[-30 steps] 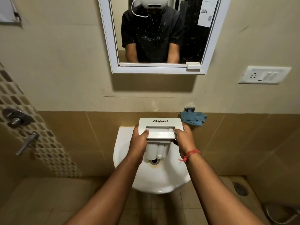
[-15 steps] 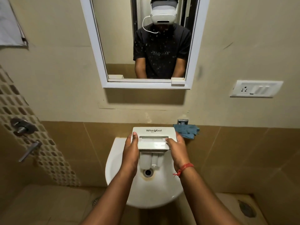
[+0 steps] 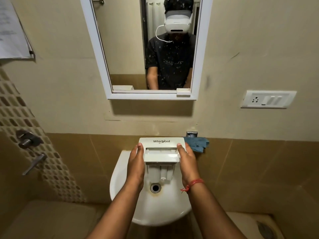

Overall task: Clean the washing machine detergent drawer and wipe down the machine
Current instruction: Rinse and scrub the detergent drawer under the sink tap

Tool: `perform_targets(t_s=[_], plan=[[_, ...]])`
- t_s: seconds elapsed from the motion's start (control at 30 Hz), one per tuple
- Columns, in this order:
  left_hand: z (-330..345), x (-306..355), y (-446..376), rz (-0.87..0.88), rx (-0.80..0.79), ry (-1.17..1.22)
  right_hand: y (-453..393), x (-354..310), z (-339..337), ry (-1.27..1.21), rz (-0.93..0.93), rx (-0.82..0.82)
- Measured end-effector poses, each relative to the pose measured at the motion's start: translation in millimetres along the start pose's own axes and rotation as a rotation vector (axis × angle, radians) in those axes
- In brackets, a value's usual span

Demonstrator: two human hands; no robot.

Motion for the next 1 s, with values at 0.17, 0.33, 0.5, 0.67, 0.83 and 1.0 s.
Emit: perform_targets(t_s=[0.17, 0.33, 0.5, 0.67, 0.83, 1.0], plan=[[-7.8, 11.0, -7.7, 0.042, -0.02, 0.018, 7.4, -21.6, 10.6, -0.054, -0.032, 0.003], [-14.3, 17.2, -14.1, 0.056, -0.037, 0.04, 8.9, -28.8, 21.7, -0.057, -0.057, 0.018], [-18.3, 19.3, -17.2, 0.081, -0.04, 0.058, 14.6, -30.7, 28.5, -0.048, -0.093, 0.02], [-21.5, 19.9, -17.3, 0.099, -0.036, 0.031, 17.5, -32.4, 27.4, -0.061, -0.114, 0.028], [-25.1, 22.5, -15.3, 0.129, -0.01, 0.034, 20.9, -35.4, 32.5, -0.063, -0.103, 0.024], [-26.2, 22.1, -16.3, 0.129, -0.007, 0.03, 19.6, -36.4, 37.7, -0.053, -0.109, 0.013]])
Point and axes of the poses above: each hand's wrist, its own y-axis away from the middle knuckle, its own z-axis out of the palm, x = y × z, the point moved 4 cm from there along -y, towards the middle knuckle, and after that the axes turned 10 degrees about -y, right-handed, at the moved point
